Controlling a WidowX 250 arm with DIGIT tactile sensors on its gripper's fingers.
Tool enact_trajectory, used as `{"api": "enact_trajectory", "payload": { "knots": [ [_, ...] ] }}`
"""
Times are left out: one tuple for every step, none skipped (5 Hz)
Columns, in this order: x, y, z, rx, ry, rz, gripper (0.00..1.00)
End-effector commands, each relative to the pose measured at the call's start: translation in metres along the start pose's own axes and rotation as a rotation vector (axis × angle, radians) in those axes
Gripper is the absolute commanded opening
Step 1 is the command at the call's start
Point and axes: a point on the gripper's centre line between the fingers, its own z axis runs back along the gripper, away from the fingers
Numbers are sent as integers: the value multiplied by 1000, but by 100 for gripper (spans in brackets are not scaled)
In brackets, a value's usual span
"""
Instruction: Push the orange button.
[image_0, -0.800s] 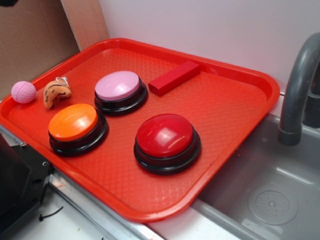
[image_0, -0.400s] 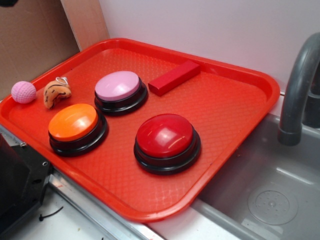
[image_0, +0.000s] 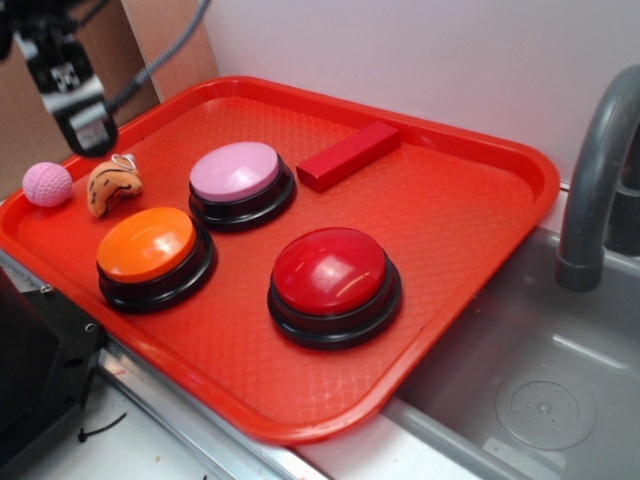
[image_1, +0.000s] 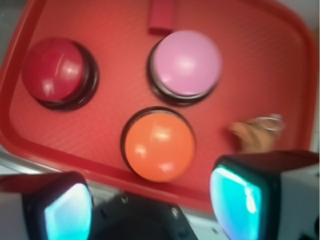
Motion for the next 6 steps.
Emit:
{"api": "enact_trajectory", "payload": {
  "knots": [
    [6, 5, -52, -24, -63, -34, 100],
    [12, 2, -67, -9, -42, -52, 100],
    [17, 2, -73, 1, -48, -74, 100],
    [18, 5, -78, 5, -23, -79, 100],
    [15, 8, -85, 14, 26, -74, 100],
    [12, 14, -88, 6, 45, -59, 100]
  ]
}}
